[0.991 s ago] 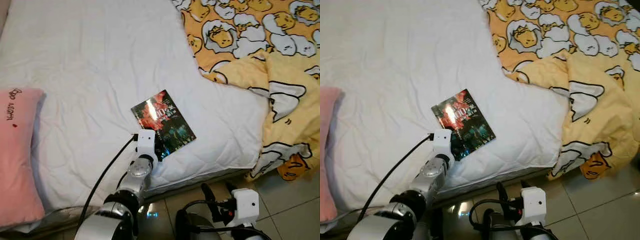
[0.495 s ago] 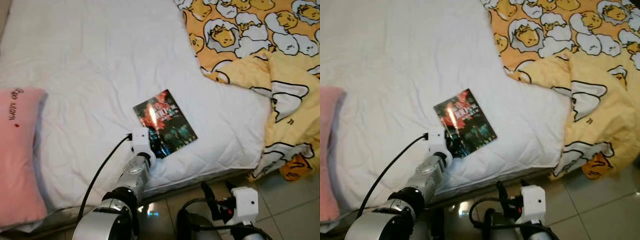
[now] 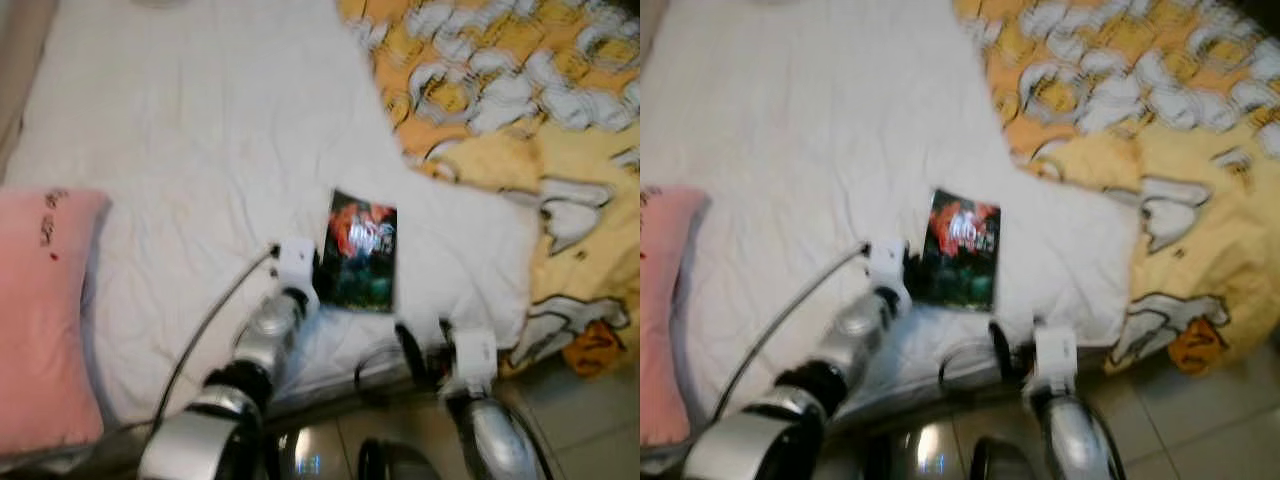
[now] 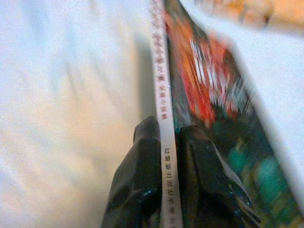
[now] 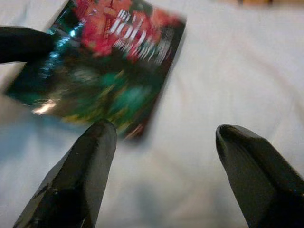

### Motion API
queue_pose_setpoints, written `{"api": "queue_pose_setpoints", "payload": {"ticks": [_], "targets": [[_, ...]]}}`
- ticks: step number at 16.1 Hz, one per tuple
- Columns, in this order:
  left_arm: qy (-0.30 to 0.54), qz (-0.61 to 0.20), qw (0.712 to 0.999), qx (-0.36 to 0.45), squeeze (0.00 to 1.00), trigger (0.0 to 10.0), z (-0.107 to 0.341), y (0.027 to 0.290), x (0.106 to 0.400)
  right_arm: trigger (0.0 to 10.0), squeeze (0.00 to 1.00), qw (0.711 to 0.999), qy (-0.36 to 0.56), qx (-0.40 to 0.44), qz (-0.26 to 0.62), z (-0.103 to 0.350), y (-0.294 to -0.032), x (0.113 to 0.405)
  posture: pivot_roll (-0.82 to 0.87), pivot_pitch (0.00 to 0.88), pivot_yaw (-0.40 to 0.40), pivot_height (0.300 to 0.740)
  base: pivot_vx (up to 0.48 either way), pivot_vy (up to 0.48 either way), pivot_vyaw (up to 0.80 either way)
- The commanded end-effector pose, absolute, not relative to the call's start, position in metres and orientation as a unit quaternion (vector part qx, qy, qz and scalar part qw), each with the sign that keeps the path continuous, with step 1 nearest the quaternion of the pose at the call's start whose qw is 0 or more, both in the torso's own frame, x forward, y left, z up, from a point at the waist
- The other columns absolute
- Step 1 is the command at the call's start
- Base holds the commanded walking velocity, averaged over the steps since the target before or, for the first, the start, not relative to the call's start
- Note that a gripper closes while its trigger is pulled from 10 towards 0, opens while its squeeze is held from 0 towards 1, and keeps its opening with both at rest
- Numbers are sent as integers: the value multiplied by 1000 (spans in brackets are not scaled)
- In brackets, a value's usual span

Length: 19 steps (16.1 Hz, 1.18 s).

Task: Clean up the room

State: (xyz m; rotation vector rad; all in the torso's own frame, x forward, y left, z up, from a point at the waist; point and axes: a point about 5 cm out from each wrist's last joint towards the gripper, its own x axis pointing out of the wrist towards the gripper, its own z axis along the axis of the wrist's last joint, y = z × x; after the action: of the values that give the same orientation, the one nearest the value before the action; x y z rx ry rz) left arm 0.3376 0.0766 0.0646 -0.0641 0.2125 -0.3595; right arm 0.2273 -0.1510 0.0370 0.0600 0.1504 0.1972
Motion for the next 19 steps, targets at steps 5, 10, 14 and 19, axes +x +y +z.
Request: {"api": "queue_pose_setpoints", "payload": {"ticks": [5,10,14,19], "targets": [[-45,-99,994,-4,0,0,119,135,346,10000,0,996,5,69,56,71,-166,279,119,0,1,740,0,0,0],[-18,-19,997,70,0,10000,104,149,337,10000,0,995,-3,75,63,79,-172,304,130,0,-24,740,0,0,496],[-38,-75,993,85,0,10000,117,139,338,10000,0,995,7,65,78,69,-164,297,107,0,-27,740,0,0,316],[-33,-80,995,47,0,10000,123,121,345,10000,0,993,0,61,105,69,-153,293,71,0,-12,740,0,384,140]]}}
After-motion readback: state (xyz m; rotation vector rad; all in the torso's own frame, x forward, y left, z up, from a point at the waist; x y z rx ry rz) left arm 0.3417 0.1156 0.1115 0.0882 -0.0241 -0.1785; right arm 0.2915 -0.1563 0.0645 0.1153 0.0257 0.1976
